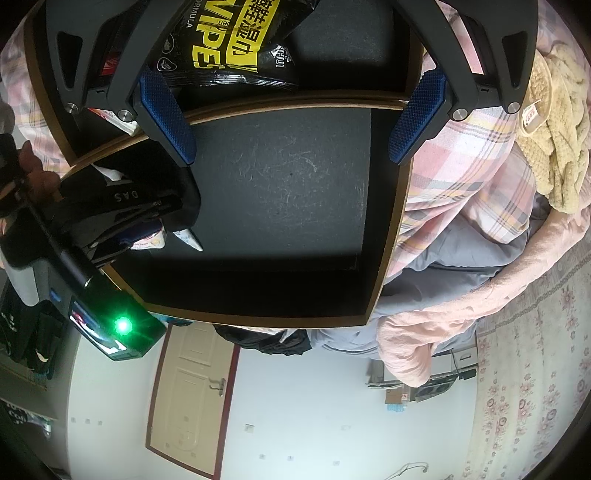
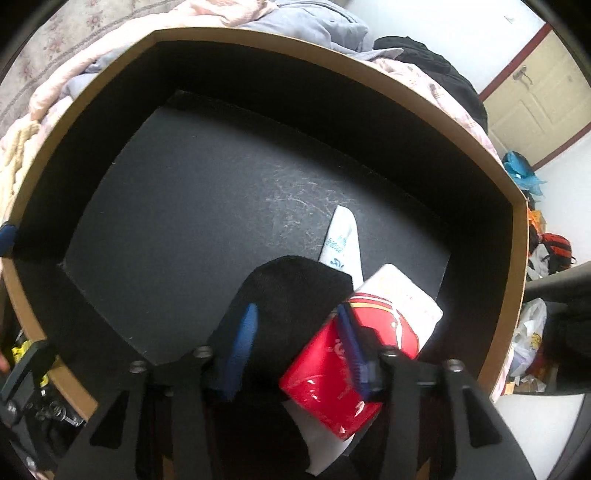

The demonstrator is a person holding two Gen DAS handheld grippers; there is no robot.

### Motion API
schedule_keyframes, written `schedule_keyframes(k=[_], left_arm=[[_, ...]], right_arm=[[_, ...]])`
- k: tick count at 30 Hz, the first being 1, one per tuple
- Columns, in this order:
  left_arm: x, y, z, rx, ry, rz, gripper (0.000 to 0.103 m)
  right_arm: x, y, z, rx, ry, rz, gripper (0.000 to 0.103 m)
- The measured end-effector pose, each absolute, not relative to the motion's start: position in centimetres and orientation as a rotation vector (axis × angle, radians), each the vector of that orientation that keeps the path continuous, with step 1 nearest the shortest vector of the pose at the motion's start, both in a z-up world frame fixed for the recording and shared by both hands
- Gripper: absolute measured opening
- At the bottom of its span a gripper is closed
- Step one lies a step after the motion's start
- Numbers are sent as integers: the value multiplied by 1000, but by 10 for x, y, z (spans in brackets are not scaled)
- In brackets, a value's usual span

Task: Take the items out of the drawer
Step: 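Lower the right gripper and close it on the black sock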

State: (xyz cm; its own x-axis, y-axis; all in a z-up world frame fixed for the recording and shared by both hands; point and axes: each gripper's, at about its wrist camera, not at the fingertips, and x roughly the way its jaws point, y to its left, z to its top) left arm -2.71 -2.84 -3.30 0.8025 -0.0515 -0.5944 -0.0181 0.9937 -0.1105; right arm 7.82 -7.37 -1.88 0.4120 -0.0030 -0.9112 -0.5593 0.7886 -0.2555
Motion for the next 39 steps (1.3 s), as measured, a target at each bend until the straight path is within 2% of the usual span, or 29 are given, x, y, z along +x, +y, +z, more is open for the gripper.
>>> schedule_keyframes(k=[3, 11, 17, 22, 25, 26, 27, 28, 29, 30, 39], left_arm=[[-27, -28, -33, -113, 638, -18, 103], [-27, -29, -33, -110, 637, -19, 103], [-27, -29, -33, -110, 636, -18, 103], [-27, -28, -33, -110, 636, -19, 103], [-28, -29, -33, -110, 636, -18, 103], [-28, -29, -33, -110, 636, -18, 103], [-28, -29, -33, -110, 636, -18, 103], [-28, -29, -33, -110, 636, -18, 103], [-27, -28, -33, -110, 635, -18, 103], [-27, -29, -33, -110, 636, -18, 103], [-27, -29, -33, -106, 636, -21, 103]], right_arm=[[73, -72, -28, -604, 1103, 384, 21], [58, -70, -41, -580, 1037, 374, 4], [55, -88, -15, -461, 956, 392, 2], [56, -88, -11, -450, 984, 416, 3], [71, -72, -18, -509, 1067, 428, 10], [70, -72, -17, -519, 1074, 424, 19], [69, -70, -21, -535, 1075, 411, 35], [68, -69, -23, -557, 1069, 397, 46], [66, -68, -25, -577, 1057, 388, 66], [65, -67, -25, -592, 1043, 380, 76], [65, -61, -43, -713, 1086, 313, 76]])
